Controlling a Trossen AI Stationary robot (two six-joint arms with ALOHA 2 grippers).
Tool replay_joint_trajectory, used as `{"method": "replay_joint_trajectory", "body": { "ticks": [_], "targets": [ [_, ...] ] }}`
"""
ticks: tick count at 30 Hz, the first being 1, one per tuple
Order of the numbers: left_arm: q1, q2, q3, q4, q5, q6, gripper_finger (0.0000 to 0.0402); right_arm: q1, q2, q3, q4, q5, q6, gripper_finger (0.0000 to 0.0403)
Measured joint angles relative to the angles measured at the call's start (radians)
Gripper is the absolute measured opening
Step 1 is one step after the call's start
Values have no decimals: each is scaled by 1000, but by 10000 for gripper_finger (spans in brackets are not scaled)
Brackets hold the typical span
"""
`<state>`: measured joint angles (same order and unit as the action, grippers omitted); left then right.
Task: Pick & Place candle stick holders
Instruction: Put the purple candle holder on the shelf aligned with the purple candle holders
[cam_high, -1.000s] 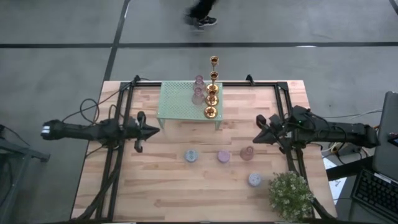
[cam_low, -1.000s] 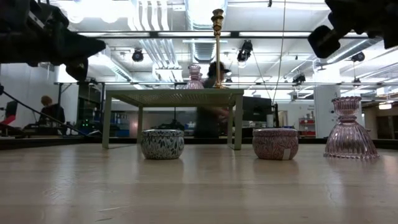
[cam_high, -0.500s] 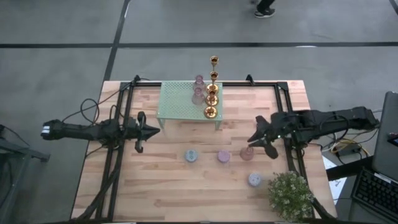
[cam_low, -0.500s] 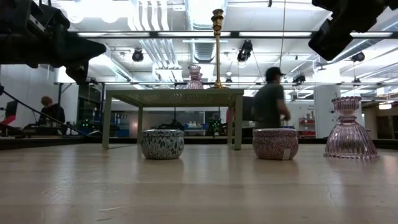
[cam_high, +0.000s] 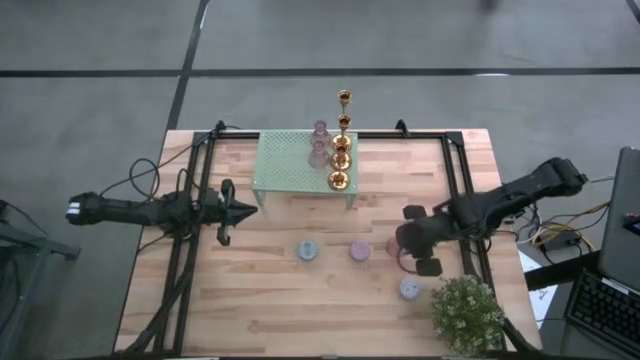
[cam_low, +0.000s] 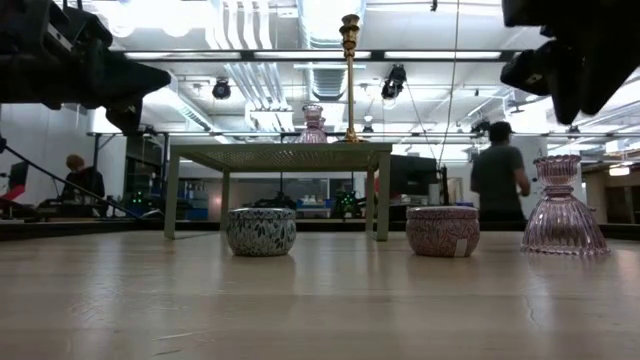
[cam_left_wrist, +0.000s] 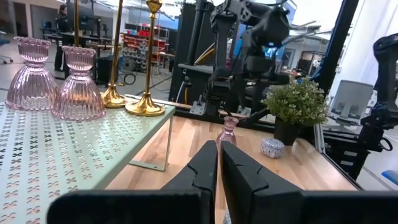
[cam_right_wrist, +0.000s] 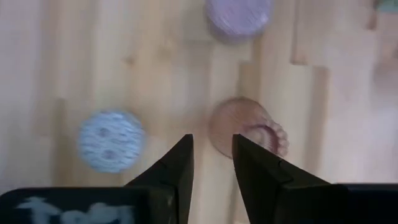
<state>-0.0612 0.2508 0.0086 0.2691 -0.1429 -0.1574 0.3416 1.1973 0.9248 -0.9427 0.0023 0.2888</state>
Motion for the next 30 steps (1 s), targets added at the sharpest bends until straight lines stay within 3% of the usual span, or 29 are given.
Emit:
{"method": "replay_joint_trajectory", "body": {
  "ticks": [3, 17, 30],
  "targets": [
    [0, 0, 0, 0, 0, 0, 23, 9, 56, 14, -23, 55, 0, 96],
    [0, 0, 0, -1, 0, 0, 23, 10, 193, 0, -27, 105, 30, 97],
    [0, 0, -1, -1, 0, 0, 23, 13, 249, 22, -29, 140, -4, 35]
  ]
}}
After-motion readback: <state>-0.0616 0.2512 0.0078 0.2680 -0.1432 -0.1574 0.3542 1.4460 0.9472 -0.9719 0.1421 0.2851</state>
